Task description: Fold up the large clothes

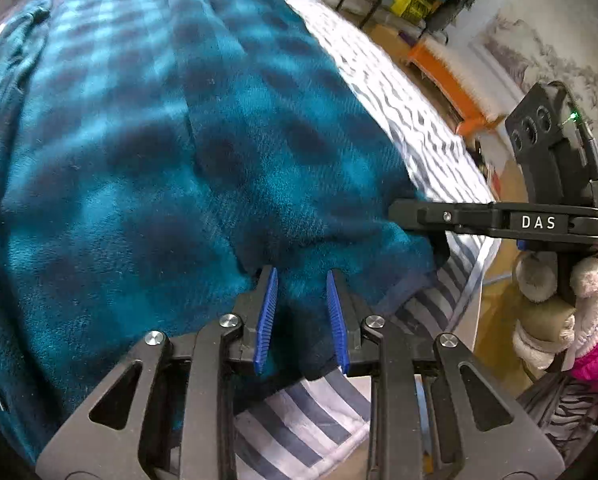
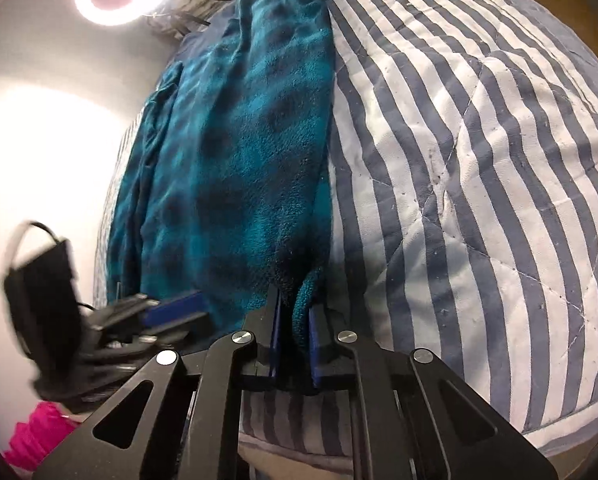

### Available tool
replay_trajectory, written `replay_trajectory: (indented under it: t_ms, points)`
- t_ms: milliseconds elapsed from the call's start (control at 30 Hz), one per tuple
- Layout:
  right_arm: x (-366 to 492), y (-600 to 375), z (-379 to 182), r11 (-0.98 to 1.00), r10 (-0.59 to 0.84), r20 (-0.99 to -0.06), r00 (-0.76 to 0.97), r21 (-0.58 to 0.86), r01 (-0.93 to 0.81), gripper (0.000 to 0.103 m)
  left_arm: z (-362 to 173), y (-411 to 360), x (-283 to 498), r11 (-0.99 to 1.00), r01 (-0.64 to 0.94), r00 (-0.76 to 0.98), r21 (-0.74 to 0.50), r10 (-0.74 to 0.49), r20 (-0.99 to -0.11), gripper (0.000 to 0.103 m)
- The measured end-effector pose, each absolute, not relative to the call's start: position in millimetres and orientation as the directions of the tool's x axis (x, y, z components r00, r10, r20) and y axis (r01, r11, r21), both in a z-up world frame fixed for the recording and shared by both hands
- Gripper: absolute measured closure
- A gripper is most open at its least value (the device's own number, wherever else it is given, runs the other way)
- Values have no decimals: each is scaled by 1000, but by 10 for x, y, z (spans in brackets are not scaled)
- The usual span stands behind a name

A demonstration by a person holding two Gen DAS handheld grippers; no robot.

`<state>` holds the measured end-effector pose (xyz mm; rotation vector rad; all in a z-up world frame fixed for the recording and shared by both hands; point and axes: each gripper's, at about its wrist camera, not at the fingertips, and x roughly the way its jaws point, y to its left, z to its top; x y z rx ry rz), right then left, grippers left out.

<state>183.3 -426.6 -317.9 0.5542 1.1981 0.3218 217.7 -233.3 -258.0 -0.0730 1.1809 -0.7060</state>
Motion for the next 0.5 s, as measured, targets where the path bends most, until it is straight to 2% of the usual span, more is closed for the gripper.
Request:
replay_trajectory:
  t_ms: [100, 200, 367, 500]
  points:
    - [1845, -4231, -3115, 845, 488, -799, 351, 534, 41, 93, -2359, -2239, 2168, 788, 437, 223, -435, -563, -796, 78]
    - [1887, -4137, -2932, 885, 427, -826, 368, 465, 16, 94, -1948, -1952, 2114, 775, 383, 304, -503, -619, -724, 78]
    - [1870, -3733, -2559, 966, 258, -869, 422, 232, -114, 94, -1259, -1218, 2013, 773, 329, 482, -542, -631, -607, 78]
    - [1821, -3245, -2360, 968, 138, -871, 472, 17, -252, 94, -998, -620, 2036, 772, 243, 603, -587, -595, -532, 78]
